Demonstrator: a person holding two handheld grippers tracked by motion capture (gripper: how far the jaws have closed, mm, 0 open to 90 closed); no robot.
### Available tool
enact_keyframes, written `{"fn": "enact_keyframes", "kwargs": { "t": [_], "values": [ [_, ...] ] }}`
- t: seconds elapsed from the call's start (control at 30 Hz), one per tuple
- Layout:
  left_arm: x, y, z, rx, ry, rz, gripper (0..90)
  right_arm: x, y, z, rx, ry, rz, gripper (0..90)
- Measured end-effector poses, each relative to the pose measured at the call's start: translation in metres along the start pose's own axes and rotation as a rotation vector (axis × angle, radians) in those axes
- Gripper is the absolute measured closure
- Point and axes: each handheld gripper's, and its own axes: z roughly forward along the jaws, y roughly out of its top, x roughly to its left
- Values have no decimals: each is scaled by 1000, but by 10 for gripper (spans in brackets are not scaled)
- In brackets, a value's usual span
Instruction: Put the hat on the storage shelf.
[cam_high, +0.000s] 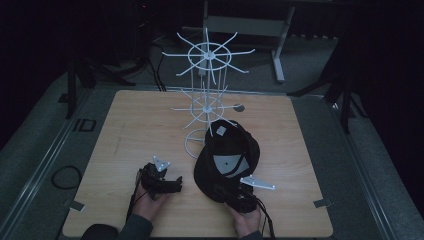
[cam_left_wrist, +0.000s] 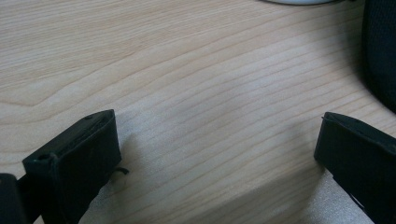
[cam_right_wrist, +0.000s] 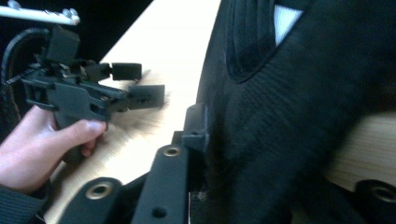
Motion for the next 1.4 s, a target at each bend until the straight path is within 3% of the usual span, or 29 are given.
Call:
{"fn": "enact_keyframes", "kwargs": {
  "t": [0.37, 0.73, 1.3, 1.4],
  "values": [
    [0, 0, 0, 0, 0, 1, 2, -3, 5, -14, -53, -5, 15, 807],
    [0, 0, 0, 2, -2, 5, 2, -19, 22, -41, -129, -75, 22, 863],
    [0, 0, 0, -2, -1, 2, 1, -30, 35, -59, -161, -140, 25, 864],
    [0, 0, 0, -2, -1, 2, 1, -33, 40, -62, -158, -159, 8, 864]
  ]
}}
